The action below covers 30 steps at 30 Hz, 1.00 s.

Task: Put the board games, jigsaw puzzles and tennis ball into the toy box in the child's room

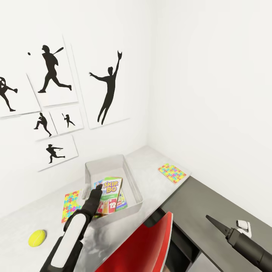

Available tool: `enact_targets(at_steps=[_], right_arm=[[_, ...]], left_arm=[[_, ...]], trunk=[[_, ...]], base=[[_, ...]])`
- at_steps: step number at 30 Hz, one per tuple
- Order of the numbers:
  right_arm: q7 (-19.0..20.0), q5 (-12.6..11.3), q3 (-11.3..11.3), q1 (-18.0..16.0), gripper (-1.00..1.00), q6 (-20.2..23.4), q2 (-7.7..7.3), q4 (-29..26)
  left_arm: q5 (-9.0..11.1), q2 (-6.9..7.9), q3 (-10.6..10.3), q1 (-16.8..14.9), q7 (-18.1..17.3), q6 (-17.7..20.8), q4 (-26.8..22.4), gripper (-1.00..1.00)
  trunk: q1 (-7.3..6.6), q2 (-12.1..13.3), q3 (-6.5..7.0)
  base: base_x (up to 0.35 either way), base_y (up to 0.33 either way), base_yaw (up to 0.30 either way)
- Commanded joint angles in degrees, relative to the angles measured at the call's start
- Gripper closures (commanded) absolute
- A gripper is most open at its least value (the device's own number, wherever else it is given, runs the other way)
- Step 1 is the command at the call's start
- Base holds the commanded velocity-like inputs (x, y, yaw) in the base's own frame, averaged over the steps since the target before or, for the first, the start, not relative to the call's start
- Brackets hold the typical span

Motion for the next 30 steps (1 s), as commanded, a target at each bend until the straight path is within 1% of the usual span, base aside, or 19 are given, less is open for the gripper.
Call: enact_targets(at_steps=[1,2,3,5,6,8,9,10,12,13,16,18,19,22,23,24,25,28,30], right_arm=[[-0.03,-0.28,-0.01,-0.01,-1.00,0.36,-0.02,-0.03],[-0.02,-0.28,-0.01,-0.01,-1.00,0.37,-0.02,-0.03],[0.01,-0.28,-0.04,-0.01,-1.00,0.37,-0.03,-0.03],[0.05,-0.28,-0.08,-0.01,-1.00,0.37,-0.09,-0.03],[0.06,-0.28,-0.12,-0.01,-1.00,0.38,-0.11,-0.03],[0.08,-0.28,-0.18,-0.01,-1.00,0.38,-0.17,-0.03],[0.10,-0.28,-0.20,-0.01,-1.00,0.38,-0.19,-0.03],[0.14,-0.28,-0.22,-0.01,-1.00,0.38,-0.23,-0.03],[0.16,-0.28,-0.24,-0.01,-1.00,0.38,-0.25,-0.03],[0.18,-0.28,-0.25,-0.01,-1.00,0.38,-0.26,-0.03],[0.19,-0.28,-0.26,-0.01,-1.00,0.38,-0.27,-0.03],[0.19,-0.28,-0.27,-0.01,-1.00,0.38,-0.27,-0.03],[0.20,-0.28,-0.27,-0.01,-1.00,0.38,-0.28,-0.03],[0.20,-0.28,-0.27,-0.01,-1.00,0.38,-0.26,-0.03],[0.20,-0.28,-0.26,-0.01,-1.00,0.38,-0.21,-0.03],[0.18,-0.28,-0.22,-0.01,-1.00,0.38,-0.17,-0.03],[0.11,-0.28,-0.13,-0.01,-1.00,0.36,-0.11,-0.03],[0.03,-0.27,-0.03,-0.01,-1.00,0.33,-0.07,-0.03],[-0.01,-0.24,0.01,-0.01,-1.00,0.32,-0.05,-0.03]], left_arm=[[0.39,0.99,0.49,-0.05,0.21,1.30,-0.11,-1.00],[0.59,1.92,1.07,-0.06,0.11,2.51,-0.13,-1.00],[1.34,3.63,2.41,-0.07,-0.27,5.12,-0.17,-1.00],[2.86,5.23,4.03,-0.07,-1.11,8.23,-0.19,-1.00],[3.99,6.01,5.01,-0.08,-1.75,10.04,-0.20,-1.00],[6.87,7.70,7.28,-0.10,-3.49,14.27,-0.21,-1.00],[8.57,8.63,8.59,-0.13,-4.52,16.68,-0.21,-1.00],[12.30,10.71,11.31,-0.28,-6.67,22.02,-0.19,-1.00],[16.11,12.91,13.92,-0.81,-8.65,27.85,-0.12,-1.00],[19.77,15.06,16.26,-1.89,-10.10,33.63,0.03,-1.00],[24.44,18.18,19.62,-3.67,-11.41,41.42,0.22,-1.00],[26.88,20.17,21.98,-4.52,-11.91,45.89,0.33,-1.00],[28.68,22.14,24.28,-5.06,-12.22,49.94,0.41,-1.00],[30.34,25.31,26.91,-5.51,-12.51,54.63,0.56,-1.00],[30.99,27.77,27.91,-5.62,-12.72,56.51,0.66,-1.00],[31.23,29.14,28.25,-5.61,-12.81,57.19,0.76,-1.00],[31.53,32.01,28.69,-5.50,-12.97,58.17,1.01,-1.00],[31.73,36.11,29.01,-4.88,-13.18,59.06,1.69,-1.00],[31.79,38.24,29.12,-3.55,-13.31,59.42,2.76,-1.00]], trunk=[[0.04,-0.12,-0.11],[0.04,-0.12,-0.11],[0.04,-0.12,-0.11],[0.04,-0.12,-0.11],[0.04,-0.12,-0.11],[0.04,-0.12,-0.11],[0.04,-0.12,-0.11],[0.04,-0.12,-0.11],[0.04,-0.12,-0.11],[0.04,-0.12,-0.11],[0.04,-0.12,-0.11],[0.04,-0.12,-0.11],[0.04,-0.12,-0.11],[0.04,-0.12,-0.11],[0.04,-0.12,-0.11],[0.04,-0.12,-0.11],[0.04,-0.12,-0.11],[0.04,-0.12,-0.11],[0.04,-0.12,-0.11]], base=[[0.000,0.000,0.000],[0.000,0.000,0.000],[0.000,0.000,0.000],[0.000,0.000,0.000],[0.000,0.000,0.000],[0.000,0.000,0.000],[0.000,0.000,0.000],[0.000,0.000,0.000],[0.000,0.000,0.000],[0.000,0.000,0.000],[0.000,0.000,0.000],[0.000,0.000,0.000],[0.000,0.000,0.000],[0.000,0.000,0.000],[0.000,0.000,0.000],[0.000,0.000,0.000],[0.000,0.000,0.000],[0.000,0.000,0.000],[0.000,0.000,0.000]])
